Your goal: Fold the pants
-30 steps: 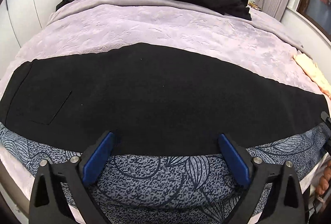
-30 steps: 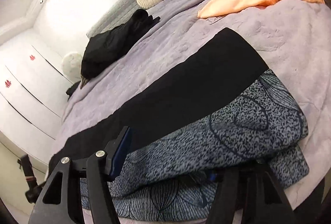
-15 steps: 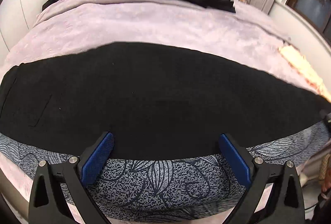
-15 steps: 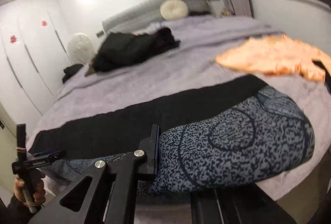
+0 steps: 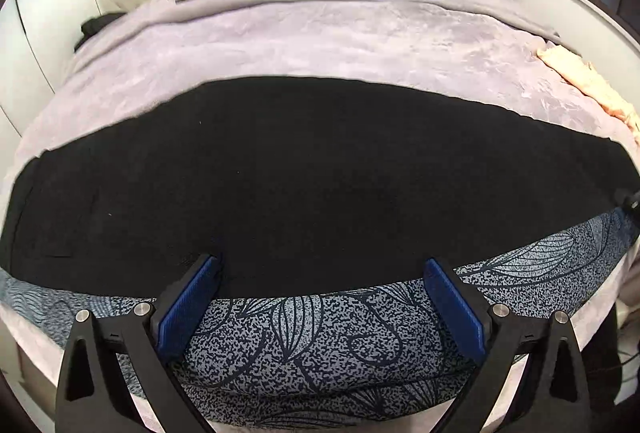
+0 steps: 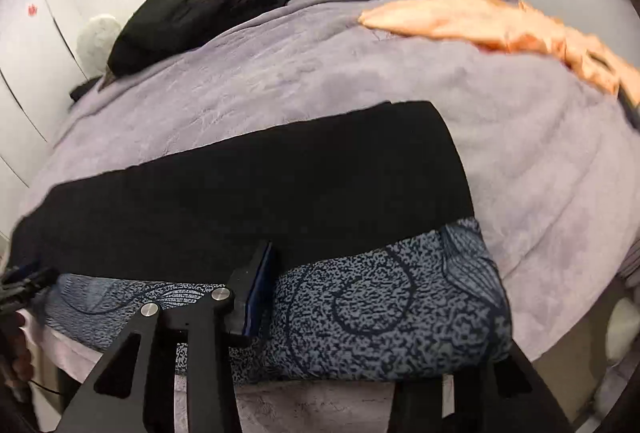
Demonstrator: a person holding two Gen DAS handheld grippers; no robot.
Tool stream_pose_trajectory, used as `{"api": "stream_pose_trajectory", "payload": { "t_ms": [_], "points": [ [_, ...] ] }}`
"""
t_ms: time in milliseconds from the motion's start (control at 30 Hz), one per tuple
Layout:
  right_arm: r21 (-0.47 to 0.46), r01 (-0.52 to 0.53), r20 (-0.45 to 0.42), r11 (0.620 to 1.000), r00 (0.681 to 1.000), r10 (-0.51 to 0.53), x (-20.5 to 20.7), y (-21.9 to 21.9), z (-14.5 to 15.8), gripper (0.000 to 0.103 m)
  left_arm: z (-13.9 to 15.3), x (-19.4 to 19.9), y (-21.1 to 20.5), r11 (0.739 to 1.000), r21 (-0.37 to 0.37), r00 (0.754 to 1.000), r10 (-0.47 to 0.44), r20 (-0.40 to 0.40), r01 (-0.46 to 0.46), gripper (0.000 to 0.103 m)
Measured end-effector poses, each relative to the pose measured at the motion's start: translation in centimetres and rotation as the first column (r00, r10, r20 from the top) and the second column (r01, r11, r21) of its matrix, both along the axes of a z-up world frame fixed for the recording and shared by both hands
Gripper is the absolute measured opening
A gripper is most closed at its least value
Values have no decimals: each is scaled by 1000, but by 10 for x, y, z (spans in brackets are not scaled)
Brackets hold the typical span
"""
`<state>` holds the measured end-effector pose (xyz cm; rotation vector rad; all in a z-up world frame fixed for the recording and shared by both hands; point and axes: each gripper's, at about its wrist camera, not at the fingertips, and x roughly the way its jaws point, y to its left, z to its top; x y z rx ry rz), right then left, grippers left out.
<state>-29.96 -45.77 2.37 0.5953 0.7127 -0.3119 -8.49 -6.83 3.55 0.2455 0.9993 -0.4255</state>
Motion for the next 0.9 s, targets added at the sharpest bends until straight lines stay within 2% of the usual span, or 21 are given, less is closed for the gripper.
{"api": "stream_pose_trajectory", "payload": {
  "t_ms": [67, 133, 167, 233, 267, 333, 400, 467, 533, 600, 633, 700, 767, 833, 900],
  "points": [
    [-12, 85, 6, 996, 996, -85, -14, -12, 13, 46, 6, -3, 2, 1000, 0, 1000, -5, 9, 5, 102],
    [-157, 239, -34, 958, 968, -247, -28, -14, 32, 66, 12, -3, 6, 1000, 3, 1000, 9, 28, -9, 102],
    [-220, 299, -13, 928, 951, -309, -35, -12, 42, 81, 16, -3, 6, 1000, 4, 999, 18, 44, -18, 102],
    [-303, 377, 13, 875, 920, -392, -41, -3, 56, 83, 22, -2, 4, 999, -1, 998, 35, 59, -35, 102],
    [-319, 379, 44, 869, 922, -385, -40, 4, 62, 84, 26, -1, -1, 999, -19, 997, 38, 60, -37, 102],
    [-356, 277, 83, 892, 961, -265, -24, 22, 67, 84, 29, -3, -11, 999, -49, 999, 13, 52, -11, 102],
    [-373, 74, 28, 925, 997, -68, 15, 49, 64, 84, 27, -8, -29, 998, -33, 998, -43, 53, 44, 102],
    [-340, -142, -7, 930, 989, 148, 56, 79, 49, 83, 19, -11, -44, 997, 29, 994, -72, 82, 70, 102],
    [-396, -266, -53, 879, 962, 267, 79, 108, 35, 83, 7, -5, -44, 996, 70, 997, -54, 60, 50, 102],
    [-500, -297, -134, 814, 955, 266, 95, 118, 19, 83, -2, 7, -21, 1000, 20, 1000, -4, 6, 3, 102],
    [-514, -292, -164, 807, 956, 241, 99, 109, 11, 83, 0, 13, -13, 1000, 12, 1000, 17, 4, -17, 102],
    [-455, -222, -153, 863, 974, 170, 93, 70, 8, 85, 3, 16, 9, 999, 4, 999, 42, 13, -42, 102],
    [-412, -80, -147, 908, 989, 20, 75, 24, 8, 85, 7, 12, 23, 999, 7, 999, 47, 23, -47, 102],
    [-377, 1, -126, 926, 991, -53, 46, -4, 17, 84, 10, 12, 29, 994, 59, 995, 90, 44, -92, 102],
    [-376, 33, -51, 926, 997, -56, 11, -3, 32, 85, 14, 11, 31, 994, 22, 994, 105, 7, -105, 102]
  ]
}}
